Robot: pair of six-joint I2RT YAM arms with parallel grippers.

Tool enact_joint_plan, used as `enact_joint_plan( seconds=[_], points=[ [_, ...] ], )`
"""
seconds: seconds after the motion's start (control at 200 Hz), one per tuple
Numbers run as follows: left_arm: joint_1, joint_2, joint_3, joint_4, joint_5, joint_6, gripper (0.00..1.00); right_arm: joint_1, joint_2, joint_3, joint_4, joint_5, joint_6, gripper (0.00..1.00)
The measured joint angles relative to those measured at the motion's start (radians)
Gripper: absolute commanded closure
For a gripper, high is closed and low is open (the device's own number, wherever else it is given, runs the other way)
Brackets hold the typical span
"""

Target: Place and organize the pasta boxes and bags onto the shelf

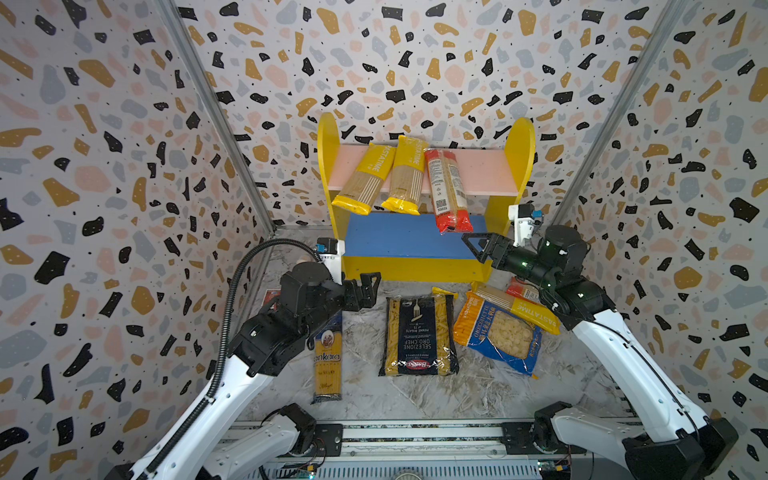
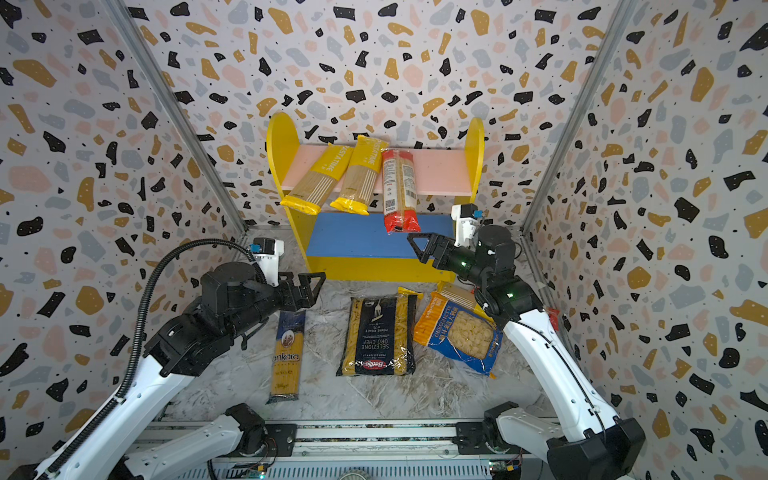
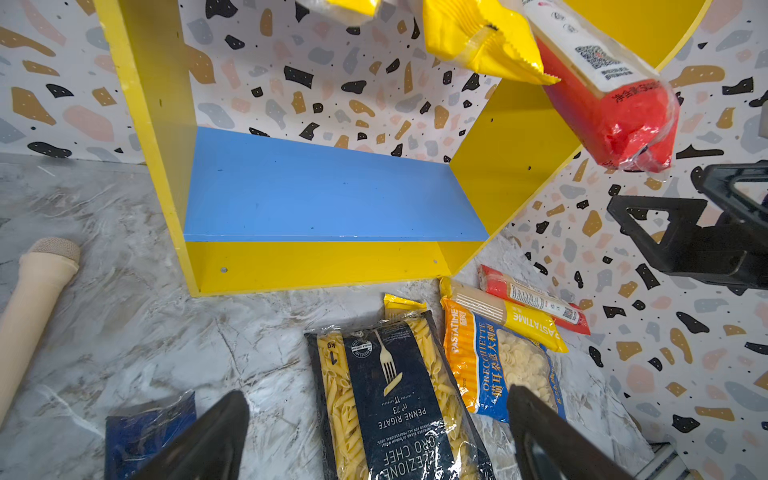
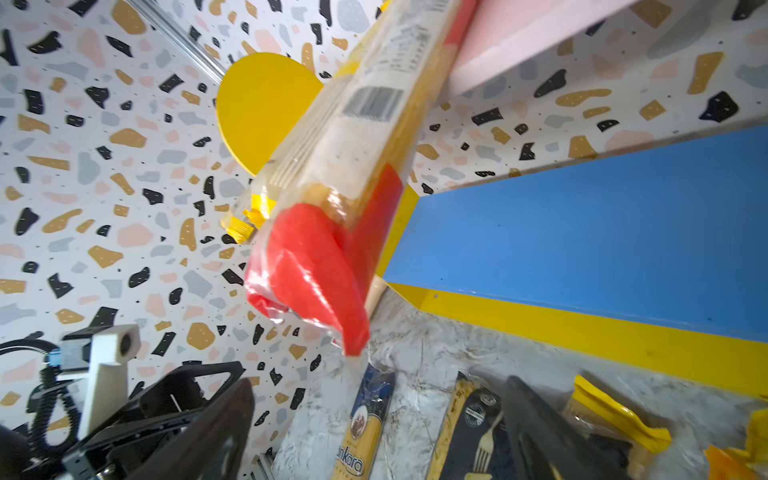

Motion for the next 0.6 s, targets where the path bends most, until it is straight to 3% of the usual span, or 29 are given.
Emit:
enact_joint_plan(
  seconds=[0.175, 0.31, 0.601],
  points=[
    [0.0, 0.003, 0.0, -0.001, -0.003, 0.0, 0.03, -0.002, 0.019, 0.016, 0.05, -0.04, 0.025, 0.21],
    [0.0, 0.004, 0.0, -0.001, -0.006, 0.0, 0.03, -0.002, 0.055, 0.026, 0.076, -0.052, 0.037, 0.42],
    [0.0, 0.009, 0.002, -0.001, -0.021, 0.001, 0.03, -0.001, 0.115, 0.042, 0.109, -0.07, 0.052, 0.55]
  ],
)
